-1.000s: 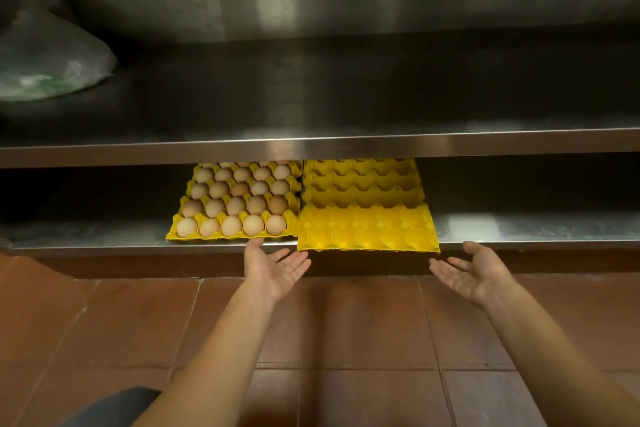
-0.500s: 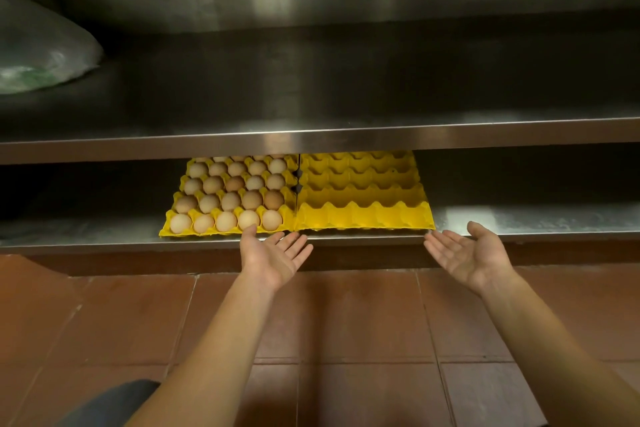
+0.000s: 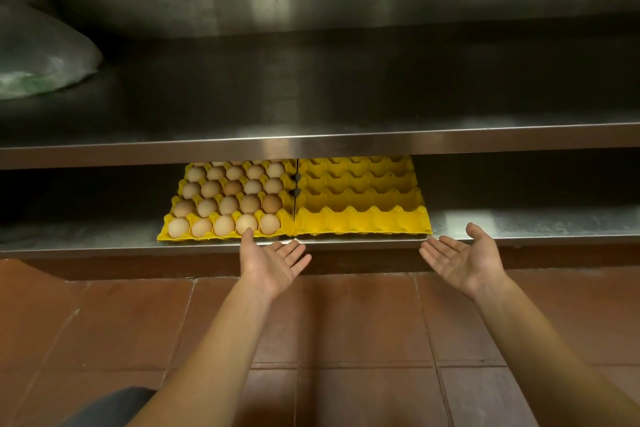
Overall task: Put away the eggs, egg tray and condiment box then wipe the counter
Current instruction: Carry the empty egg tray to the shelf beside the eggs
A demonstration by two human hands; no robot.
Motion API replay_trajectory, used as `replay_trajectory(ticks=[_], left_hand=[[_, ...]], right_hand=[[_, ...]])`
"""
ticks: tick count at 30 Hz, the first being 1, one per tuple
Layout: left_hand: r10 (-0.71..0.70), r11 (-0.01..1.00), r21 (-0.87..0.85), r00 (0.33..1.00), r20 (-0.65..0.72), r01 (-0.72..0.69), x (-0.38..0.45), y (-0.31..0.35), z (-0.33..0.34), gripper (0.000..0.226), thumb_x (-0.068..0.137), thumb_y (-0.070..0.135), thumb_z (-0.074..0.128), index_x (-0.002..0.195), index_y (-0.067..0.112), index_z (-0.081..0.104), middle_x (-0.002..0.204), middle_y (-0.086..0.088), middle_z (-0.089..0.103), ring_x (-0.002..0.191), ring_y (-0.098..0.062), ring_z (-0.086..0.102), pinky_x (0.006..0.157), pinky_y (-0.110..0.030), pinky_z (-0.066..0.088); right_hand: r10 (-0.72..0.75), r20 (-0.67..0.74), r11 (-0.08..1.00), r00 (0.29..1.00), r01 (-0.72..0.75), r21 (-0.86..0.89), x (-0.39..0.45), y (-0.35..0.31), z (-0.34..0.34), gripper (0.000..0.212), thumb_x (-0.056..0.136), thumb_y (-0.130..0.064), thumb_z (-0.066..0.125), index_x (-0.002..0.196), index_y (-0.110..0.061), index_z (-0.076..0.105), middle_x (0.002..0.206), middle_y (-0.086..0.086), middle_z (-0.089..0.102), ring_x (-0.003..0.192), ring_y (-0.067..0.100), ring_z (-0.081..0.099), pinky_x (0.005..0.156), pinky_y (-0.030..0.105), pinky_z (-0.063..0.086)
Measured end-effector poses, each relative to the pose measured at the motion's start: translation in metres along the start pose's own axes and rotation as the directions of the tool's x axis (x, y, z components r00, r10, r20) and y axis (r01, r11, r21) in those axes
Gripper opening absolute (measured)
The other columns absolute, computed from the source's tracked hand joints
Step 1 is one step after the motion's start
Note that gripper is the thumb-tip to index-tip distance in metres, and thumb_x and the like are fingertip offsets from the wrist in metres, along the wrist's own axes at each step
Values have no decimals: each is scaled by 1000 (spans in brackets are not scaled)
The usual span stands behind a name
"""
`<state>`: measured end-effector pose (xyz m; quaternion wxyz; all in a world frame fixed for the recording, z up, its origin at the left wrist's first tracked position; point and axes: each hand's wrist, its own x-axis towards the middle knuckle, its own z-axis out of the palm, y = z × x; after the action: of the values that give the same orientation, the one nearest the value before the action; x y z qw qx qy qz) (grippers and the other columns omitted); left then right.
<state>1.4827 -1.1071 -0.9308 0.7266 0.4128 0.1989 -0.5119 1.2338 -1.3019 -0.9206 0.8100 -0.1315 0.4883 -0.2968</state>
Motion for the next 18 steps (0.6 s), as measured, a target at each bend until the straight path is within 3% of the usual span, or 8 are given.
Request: replay_trajectory(ticks=[5,11,14,18], left_hand=[[77,965,253,997,-30,-67,-7,-3,10,81,97,68,24,150,9,39,154,-19,41,141,-34,41,105,-52,39],[178,877,456,984,-13,-153,-24,-12,26,71,100,64,22,138,14,54,152,-14,44,138,-28,44,110,-50,36],[327,747,606,945,24,-273,-42,-22,44,55,103,56,25,124,20,60,146,-8,51,133,-22,47,111,-45,35],[453,570,676,865,216,-467,-68,-33,68,48,106,48,25,120,24,65,138,0,59,130,-16,51,116,-44,33]], right_hand=[[51,61,992,997,-43,-120,-5,9,5,72,101,-53,35,152,-3,29,153,22,39,138,39,41,111,49,38],[33,112,971,993,-5,-237,-15,18,15,69,101,-53,37,150,-4,35,150,21,44,136,37,44,107,47,41],[-29,154,924,988,86,-373,-30,22,24,62,102,-50,38,146,-7,42,147,17,49,135,33,47,105,45,43],[-145,240,843,960,247,-478,-58,25,33,49,104,-45,35,134,-13,55,141,10,56,129,24,53,106,41,43]])
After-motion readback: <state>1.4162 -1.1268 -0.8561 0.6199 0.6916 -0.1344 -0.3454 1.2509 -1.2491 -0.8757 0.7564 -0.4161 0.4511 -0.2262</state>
